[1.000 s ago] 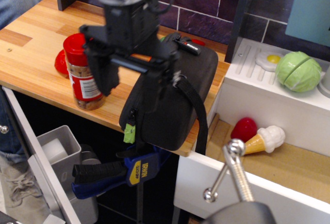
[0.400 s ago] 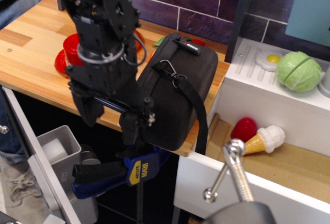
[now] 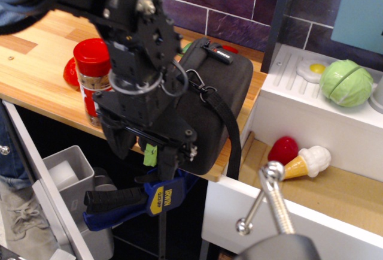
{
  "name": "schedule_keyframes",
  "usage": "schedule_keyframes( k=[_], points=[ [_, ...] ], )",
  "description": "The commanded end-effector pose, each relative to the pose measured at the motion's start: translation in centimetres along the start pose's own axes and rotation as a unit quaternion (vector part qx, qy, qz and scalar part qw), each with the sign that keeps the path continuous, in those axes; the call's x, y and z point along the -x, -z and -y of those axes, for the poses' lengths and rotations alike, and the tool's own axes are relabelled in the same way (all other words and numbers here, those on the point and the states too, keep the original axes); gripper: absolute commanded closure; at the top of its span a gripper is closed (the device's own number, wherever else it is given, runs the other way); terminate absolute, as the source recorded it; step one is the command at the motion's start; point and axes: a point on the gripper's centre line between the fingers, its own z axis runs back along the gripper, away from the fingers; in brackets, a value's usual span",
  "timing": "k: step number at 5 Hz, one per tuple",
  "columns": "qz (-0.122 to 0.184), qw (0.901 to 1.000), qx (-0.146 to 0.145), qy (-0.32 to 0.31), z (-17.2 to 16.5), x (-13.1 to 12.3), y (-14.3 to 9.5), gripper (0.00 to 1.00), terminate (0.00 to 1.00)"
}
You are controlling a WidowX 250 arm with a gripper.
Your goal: Unzip zipper bag
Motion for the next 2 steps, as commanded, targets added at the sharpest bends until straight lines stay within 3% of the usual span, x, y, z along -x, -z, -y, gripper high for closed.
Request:
schedule_keyframes(
  k=[1, 2],
  points=[
    [0.022, 0.9996, -0.002, -0.015, -0.10, -1.14, 0.42, 1.00, 0.00],
    [0.026, 0.9994, 0.002, -0.023, -0.09, -1.60, -0.18, 1.00, 0.00]
  ],
)
